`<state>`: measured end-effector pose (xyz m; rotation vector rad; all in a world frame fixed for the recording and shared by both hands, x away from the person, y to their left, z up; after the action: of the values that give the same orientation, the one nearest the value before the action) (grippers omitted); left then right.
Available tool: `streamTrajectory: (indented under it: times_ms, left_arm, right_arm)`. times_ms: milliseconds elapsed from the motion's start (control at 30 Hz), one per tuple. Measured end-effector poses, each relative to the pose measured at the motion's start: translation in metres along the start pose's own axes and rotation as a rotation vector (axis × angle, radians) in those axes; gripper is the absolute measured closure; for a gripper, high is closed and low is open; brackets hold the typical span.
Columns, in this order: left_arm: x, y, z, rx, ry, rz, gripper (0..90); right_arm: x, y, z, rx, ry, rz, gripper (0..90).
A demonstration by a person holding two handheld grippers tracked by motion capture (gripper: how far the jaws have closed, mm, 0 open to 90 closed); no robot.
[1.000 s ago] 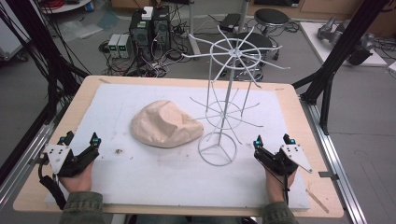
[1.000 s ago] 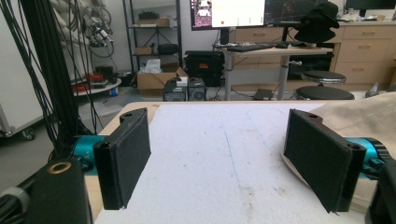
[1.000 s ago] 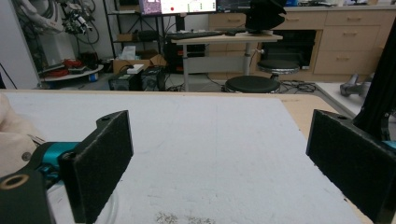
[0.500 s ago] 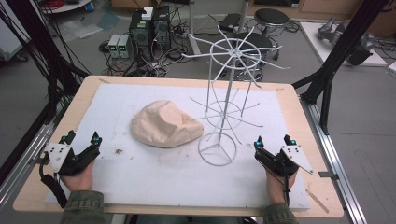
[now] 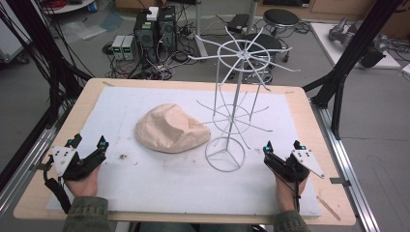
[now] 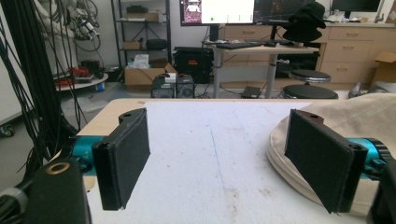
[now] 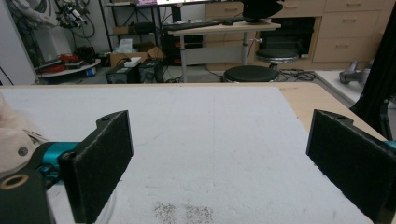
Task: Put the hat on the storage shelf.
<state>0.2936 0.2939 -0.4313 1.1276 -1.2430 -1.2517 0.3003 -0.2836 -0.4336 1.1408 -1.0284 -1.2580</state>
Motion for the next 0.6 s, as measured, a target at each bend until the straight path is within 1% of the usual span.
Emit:
streamTrajectory:
  times_ms: [33, 100, 133, 200, 333, 400, 433, 467, 500, 533, 600]
  left_arm:
    - [0.0, 0.001, -0.001, -0.001, -0.001, 0.001, 21.8]
    - [0.002, 0.005, -0.001, -0.008, -0.017, 0.018, 20.1]
    - [0.003, 0.008, -0.001, -0.009, -0.028, 0.033, 19.7]
    - [0.005, 0.015, 0.0, -0.011, -0.045, 0.043, 19.4]
    - [0.01, 0.027, 0.003, -0.006, -0.053, 0.014, 19.4]
    - [0.011, 0.032, 0.002, -0.013, -0.066, 0.022, 19.5]
    - [0.012, 0.035, 0.0, -0.018, -0.073, 0.026, 19.5]
    - [0.013, 0.038, -0.002, -0.021, -0.08, 0.025, 19.5]
    - [0.016, 0.044, -0.009, -0.035, -0.098, 0.012, 19.5]
    - [0.016, 0.044, -0.009, -0.035, -0.098, 0.012, 19.5]
    - [0.019, 0.051, -0.017, -0.053, -0.113, -0.008, 19.3]
  right_arm:
    - [0.0, 0.0, 0.0, -0.004, 0.003, -0.003, 6.1]
    - [-0.001, 0.0, 0.0, -0.005, 0.005, -0.003, 6.0]
    - [-0.001, 0.0, 0.0, -0.005, 0.006, 0.002, 6.1]
    - [-0.003, -0.001, 0.001, -0.009, 0.008, -0.007, 6.1]
    - [-0.003, 0.0, 0.001, 0.001, 0.009, -0.006, 6.0]
    - [-0.003, 0.0, 0.002, 0.002, 0.011, -0.005, 6.1]
    - [-0.003, 0.001, 0.002, 0.009, 0.009, 0.007, 6.1]
    - [-0.003, 0.001, 0.002, 0.009, 0.009, 0.007, 6.1]
    - [-0.004, 0.0, 0.002, 0.005, 0.011, 0.006, 6.1]
    - [-0.004, 0.0, 0.002, 0.005, 0.011, 0.006, 6.1]
    - [-0.004, 0.0, 0.001, 0.004, 0.011, 0.009, 6.1]
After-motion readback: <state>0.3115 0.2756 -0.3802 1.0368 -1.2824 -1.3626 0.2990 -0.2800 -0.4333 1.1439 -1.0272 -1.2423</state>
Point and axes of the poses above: each handheld gripper's, and its own axes: z roughly backward along the jaws, y roughly out of its top, x roughly to its right, the point moved 3 cm from there along -z, roughly forward along the jaws, and after that the axes turned 1 degree about z, right-handed, at the moved point
